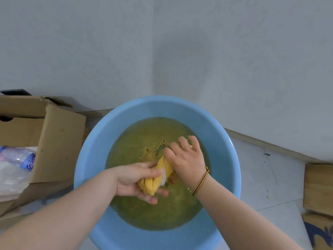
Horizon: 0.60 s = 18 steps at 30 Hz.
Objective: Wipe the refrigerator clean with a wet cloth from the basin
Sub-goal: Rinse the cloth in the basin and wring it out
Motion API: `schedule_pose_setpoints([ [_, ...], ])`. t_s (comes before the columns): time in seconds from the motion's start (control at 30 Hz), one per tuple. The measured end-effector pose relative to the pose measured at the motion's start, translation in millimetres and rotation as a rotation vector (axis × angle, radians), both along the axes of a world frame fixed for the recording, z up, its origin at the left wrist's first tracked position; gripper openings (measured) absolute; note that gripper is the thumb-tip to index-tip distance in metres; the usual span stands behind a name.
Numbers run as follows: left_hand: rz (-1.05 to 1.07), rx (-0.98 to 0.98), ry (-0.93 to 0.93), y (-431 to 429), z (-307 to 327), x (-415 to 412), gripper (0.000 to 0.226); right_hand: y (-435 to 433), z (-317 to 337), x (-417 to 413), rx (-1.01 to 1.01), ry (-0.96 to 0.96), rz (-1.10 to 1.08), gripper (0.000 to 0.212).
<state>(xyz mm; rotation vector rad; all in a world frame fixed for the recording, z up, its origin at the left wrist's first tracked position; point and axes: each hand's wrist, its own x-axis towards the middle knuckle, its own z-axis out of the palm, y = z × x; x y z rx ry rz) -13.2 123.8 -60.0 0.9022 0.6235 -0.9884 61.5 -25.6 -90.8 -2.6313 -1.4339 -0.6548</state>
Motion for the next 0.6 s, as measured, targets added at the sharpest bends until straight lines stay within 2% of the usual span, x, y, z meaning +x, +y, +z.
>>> schedule_pose_setpoints([
  [0.07, -0.341, 0.086, -0.047, -4, 3, 0, 0.015, -8, -10, 6, 0.021, -0.103, 0.115, 0.023],
  [0.13, -0.593, 0.279, -0.101, -10, 3, 7, 0.017, -18, -19, 7, -0.012, -0.124, 0.195, 0.02],
  [0.17, -0.719, 0.383, -0.143, -14, 5, 12, 0.021, -21, -22, 4, -0.015, -0.077, 0.201, 0.02],
  [0.23, -0.988, 0.658, -0.263, -25, 5, 22, 0.034, -28, -31, -6, -0.047, 0.14, 0.151, 0.015],
  [0.3, -1.222, 1.052, -0.467, -32, 0, 26, 0.038, -24, -26, -19, -0.088, 0.546, -0.051, 0.03],
  [0.37, -1.264, 1.33, -0.691, -32, -7, 26, 0.032, -14, -12, -32, -0.11, 0.958, -0.353, 0.018],
  [0.43, -1.251, 1.444, -0.873, -26, -11, 28, 0.03, -1, -3, -43, 0.012, 1.287, -0.613, 0.006],
  [0.53, -1.232, 1.509, -1.015, -12, -15, 29, 0.027, 13, -3, -51, 0.344, 1.543, -0.74, 0.026],
  [0.6, -1.172, 1.528, -1.059, -7, -13, 29, 0.026, 21, 3, -51, 0.563, 1.684, -0.792, 0.029],
])
